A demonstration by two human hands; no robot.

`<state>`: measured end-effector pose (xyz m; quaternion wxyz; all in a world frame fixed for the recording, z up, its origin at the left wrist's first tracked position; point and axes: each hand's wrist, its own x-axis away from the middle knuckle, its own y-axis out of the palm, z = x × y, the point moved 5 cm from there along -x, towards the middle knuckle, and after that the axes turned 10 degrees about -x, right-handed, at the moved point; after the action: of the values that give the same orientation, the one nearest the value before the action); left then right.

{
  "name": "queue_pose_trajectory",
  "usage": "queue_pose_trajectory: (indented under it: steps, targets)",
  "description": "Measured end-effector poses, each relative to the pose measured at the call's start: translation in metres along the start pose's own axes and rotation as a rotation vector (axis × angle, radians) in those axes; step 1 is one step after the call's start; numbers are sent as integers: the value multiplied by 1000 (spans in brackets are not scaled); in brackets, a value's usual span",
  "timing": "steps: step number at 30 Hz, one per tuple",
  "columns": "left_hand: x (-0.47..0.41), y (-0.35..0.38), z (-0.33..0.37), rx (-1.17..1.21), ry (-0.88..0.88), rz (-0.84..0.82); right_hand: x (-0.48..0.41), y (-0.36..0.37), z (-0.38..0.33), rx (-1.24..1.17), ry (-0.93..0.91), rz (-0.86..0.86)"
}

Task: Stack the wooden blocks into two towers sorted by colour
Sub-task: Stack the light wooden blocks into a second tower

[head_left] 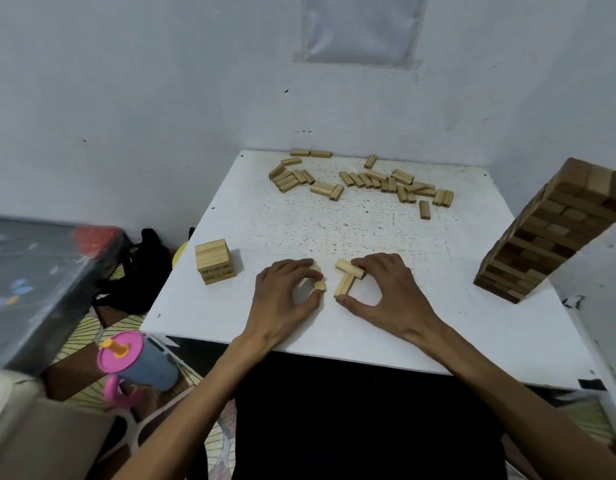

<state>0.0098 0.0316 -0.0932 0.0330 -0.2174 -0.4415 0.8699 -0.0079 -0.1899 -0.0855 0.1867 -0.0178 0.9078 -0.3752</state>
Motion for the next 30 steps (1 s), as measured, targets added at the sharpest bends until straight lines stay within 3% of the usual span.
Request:
queue_pose_trajectory:
  steps: [12,19,26,30]
  targets:
    - [-8,0,-3,-32,-21,29,-2,0,5,0,-14,-86]
    - [-9,2,4,-97,13,15,-1,-2,3,-40,-84,-31]
    - [-12,3,8,-120,35,-36,-25,-7,16,-62,-51,-299]
    - [-17,6,13,-114,41,-54,-33,-7,21,-100,-88,-271]
